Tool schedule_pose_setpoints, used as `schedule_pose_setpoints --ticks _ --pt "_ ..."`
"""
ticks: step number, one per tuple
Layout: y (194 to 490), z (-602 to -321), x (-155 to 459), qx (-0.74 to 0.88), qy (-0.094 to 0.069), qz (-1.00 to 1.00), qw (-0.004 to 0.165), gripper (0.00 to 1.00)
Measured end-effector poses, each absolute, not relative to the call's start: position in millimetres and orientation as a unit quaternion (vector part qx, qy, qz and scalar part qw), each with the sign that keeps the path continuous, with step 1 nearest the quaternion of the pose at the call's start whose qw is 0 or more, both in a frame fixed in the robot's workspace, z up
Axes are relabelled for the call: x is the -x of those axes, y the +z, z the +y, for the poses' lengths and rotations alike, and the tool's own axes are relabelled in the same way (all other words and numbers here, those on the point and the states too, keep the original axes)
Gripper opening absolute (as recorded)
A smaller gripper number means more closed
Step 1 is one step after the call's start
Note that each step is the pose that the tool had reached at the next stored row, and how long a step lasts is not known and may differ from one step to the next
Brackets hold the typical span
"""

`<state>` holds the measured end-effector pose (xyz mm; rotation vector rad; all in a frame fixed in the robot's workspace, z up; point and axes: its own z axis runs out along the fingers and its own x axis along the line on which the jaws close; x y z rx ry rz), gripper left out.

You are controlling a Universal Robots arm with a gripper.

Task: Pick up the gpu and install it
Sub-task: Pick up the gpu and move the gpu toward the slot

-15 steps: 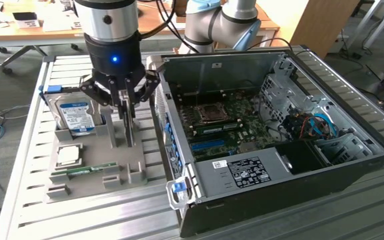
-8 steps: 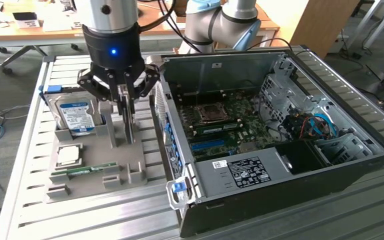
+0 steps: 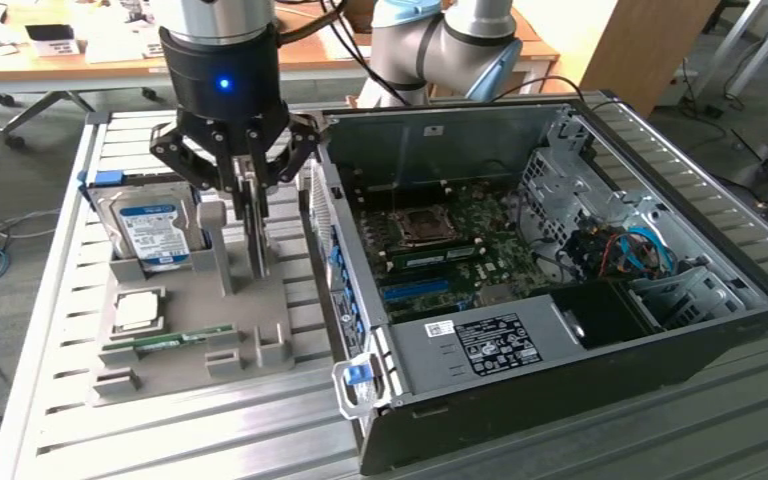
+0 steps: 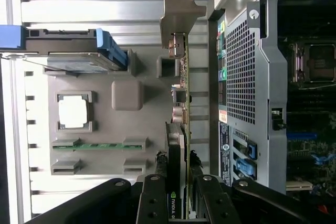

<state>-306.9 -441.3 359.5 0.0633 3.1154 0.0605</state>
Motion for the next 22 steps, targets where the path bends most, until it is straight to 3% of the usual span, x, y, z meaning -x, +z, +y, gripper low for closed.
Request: schedule_pose_setpoints --ticks 22 --pt "386 -441 307 -0.02 0.019 1.0 0.012 0.27"
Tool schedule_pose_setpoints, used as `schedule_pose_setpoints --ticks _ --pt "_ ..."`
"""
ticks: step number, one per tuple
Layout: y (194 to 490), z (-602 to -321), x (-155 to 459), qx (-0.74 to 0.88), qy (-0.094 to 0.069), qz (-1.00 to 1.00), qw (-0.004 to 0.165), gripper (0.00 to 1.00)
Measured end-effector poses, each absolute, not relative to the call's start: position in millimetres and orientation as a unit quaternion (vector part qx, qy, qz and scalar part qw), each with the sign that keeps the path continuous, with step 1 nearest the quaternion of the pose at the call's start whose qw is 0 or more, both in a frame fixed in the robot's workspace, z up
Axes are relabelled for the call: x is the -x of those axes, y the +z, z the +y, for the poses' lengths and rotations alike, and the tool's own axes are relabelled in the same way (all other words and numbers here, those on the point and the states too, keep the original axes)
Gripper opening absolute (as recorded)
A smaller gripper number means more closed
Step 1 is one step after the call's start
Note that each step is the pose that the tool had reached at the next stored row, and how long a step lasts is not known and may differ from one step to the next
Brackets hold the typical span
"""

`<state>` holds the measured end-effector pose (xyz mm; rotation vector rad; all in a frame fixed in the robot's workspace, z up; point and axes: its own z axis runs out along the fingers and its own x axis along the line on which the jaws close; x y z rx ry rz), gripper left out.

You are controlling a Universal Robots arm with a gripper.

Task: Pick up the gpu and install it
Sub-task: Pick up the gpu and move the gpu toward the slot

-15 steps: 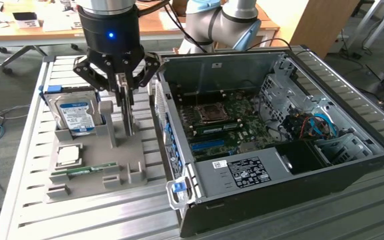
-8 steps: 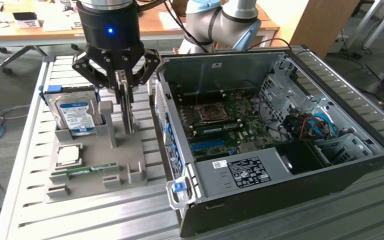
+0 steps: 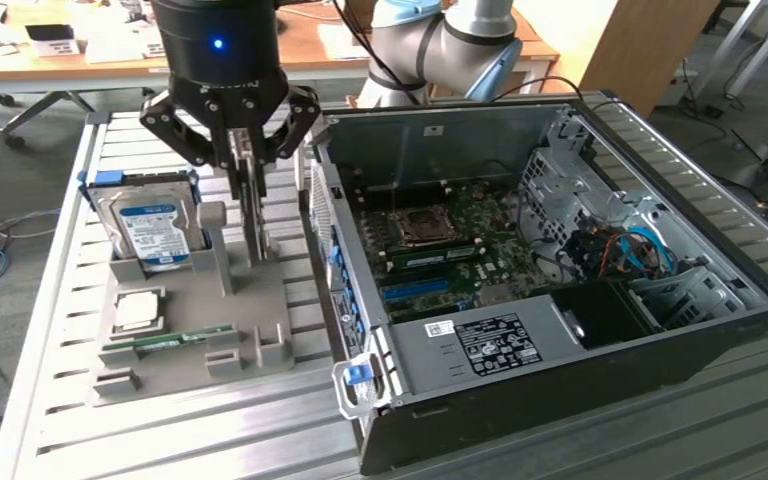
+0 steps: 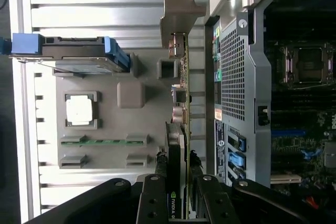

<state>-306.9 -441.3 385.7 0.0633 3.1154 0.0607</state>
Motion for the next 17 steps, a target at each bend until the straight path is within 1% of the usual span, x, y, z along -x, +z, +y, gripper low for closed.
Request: schedule_pose_setpoints --ticks 10,17 --pt "389 -441 307 -0.02 0.019 1.0 0.012 0.27" --pt "407 -441 307 -0.02 0.019 1.0 0.013 0.27"
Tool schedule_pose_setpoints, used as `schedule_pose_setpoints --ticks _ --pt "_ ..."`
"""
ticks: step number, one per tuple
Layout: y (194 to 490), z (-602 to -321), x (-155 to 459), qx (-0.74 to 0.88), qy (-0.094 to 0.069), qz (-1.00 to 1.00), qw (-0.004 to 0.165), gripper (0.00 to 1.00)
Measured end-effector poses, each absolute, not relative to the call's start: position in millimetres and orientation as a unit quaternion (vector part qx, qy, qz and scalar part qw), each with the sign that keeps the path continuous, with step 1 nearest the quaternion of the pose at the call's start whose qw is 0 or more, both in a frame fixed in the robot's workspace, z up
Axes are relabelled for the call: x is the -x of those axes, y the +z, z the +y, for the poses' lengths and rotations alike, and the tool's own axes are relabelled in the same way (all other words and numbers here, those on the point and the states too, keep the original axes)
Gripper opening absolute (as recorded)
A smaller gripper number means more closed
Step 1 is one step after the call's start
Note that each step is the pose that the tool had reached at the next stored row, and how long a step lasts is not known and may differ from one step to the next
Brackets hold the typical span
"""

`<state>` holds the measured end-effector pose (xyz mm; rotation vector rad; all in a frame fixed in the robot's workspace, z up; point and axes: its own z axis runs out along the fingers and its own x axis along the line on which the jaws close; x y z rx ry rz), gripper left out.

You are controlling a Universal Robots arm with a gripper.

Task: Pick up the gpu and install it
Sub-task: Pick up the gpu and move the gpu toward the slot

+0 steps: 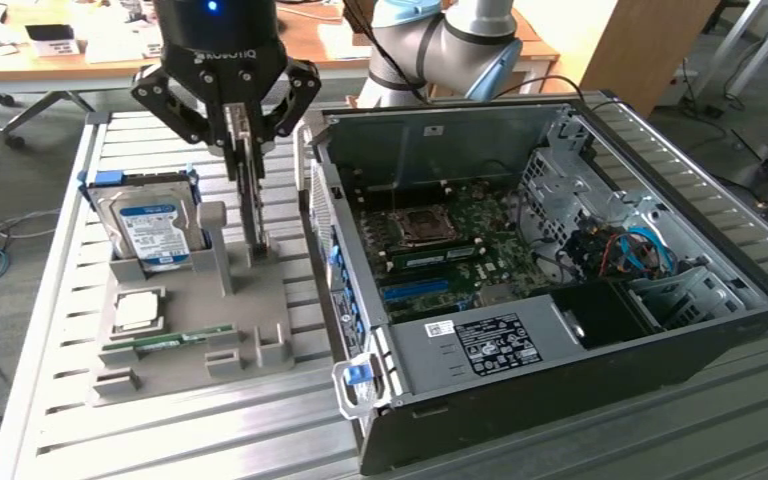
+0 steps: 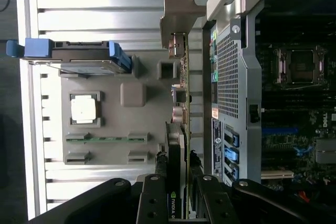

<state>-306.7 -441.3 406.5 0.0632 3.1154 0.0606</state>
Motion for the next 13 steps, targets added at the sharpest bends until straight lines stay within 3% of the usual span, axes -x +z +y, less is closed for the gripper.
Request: schedule_pose_setpoints --ticks 13 --pt "436 -441 307 -0.02 0.019 1.0 0.013 0.27"
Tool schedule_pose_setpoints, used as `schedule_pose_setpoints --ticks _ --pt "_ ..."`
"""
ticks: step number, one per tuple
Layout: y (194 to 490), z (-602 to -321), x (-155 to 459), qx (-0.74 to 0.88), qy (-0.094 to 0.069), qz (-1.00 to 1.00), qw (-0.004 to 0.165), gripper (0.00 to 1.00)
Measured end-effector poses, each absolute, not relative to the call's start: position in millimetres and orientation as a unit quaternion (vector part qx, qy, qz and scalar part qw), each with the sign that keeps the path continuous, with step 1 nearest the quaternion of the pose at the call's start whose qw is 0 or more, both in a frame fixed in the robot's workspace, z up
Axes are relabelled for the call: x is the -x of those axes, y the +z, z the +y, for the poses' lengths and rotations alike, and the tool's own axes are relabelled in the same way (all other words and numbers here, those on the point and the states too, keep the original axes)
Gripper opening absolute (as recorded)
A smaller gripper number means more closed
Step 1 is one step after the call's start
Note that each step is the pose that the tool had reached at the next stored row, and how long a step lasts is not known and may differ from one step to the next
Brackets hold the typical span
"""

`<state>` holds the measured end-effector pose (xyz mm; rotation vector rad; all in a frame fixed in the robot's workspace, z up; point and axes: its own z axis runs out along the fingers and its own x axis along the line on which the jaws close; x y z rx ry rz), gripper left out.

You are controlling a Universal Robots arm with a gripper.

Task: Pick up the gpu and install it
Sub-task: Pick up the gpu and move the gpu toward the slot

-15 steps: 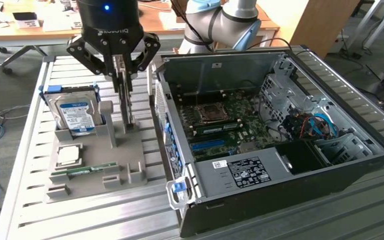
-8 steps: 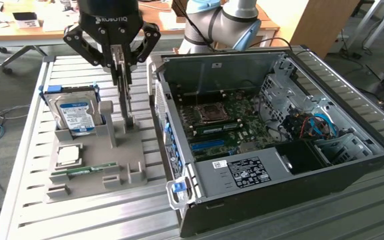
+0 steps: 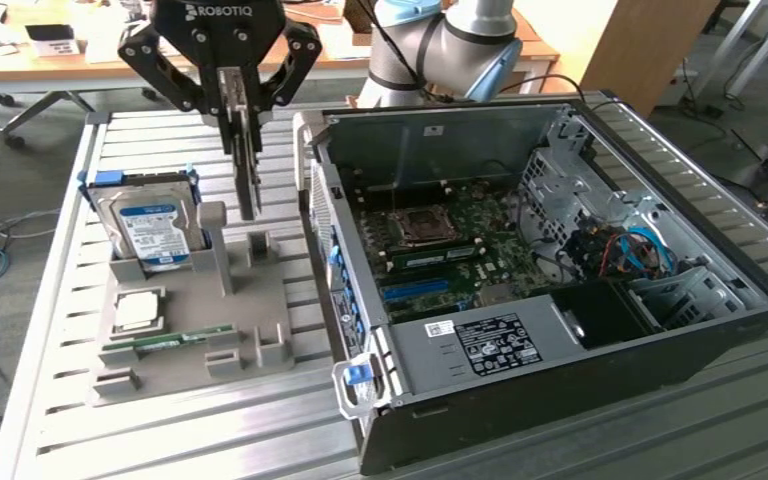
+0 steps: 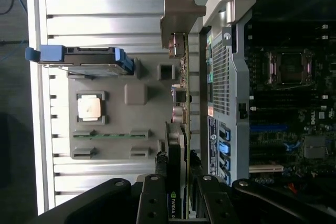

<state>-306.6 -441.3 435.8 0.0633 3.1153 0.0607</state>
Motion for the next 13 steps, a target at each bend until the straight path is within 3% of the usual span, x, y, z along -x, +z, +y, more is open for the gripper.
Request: schedule_pose_setpoints --ticks 13 --pt "436.3 -441.3 304.3 -0.02 0.019 1.0 0.012 0.27"
